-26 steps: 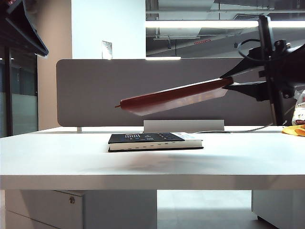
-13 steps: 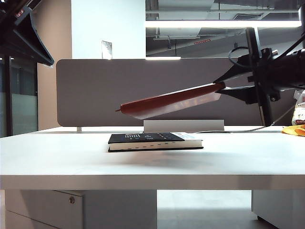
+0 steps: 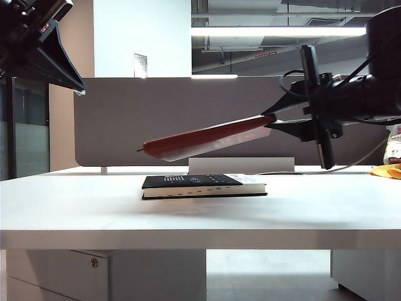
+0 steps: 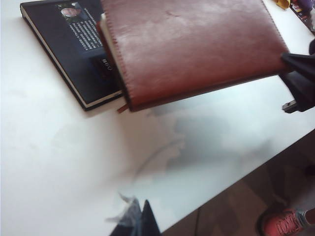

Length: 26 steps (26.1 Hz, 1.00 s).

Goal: Pick up the red book and place it on top of the black book.

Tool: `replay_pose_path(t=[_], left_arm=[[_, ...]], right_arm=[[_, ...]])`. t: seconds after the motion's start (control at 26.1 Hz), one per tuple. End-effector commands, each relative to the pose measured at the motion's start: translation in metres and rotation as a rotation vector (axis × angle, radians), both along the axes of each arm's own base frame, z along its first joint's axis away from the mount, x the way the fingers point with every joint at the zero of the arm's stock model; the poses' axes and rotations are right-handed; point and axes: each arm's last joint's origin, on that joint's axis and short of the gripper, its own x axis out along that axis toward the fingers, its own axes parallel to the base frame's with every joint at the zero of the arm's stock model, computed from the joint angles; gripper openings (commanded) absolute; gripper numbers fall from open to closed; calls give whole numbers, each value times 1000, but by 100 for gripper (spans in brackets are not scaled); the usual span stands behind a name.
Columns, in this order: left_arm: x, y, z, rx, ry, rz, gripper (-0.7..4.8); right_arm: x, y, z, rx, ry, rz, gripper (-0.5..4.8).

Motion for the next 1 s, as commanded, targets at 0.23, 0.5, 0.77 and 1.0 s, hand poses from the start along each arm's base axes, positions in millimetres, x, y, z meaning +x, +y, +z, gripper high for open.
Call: replay_pose_path(t=[0.23, 0.5, 0.77, 1.0], left_arm=[[1, 0, 5, -13, -32, -9, -5], [1, -1, 4, -17, -28, -16, -5], [1, -1, 4, -19, -29, -17, -5], [1, -1, 4, -15, -32, -17, -5]], right_arm=[[20, 8, 13, 11, -77, 15, -2], [43, 14, 10, 6, -56, 32, -2], [59, 18, 4, -6, -11, 45, -2], [75, 21, 2, -18, 34, 42, -2]])
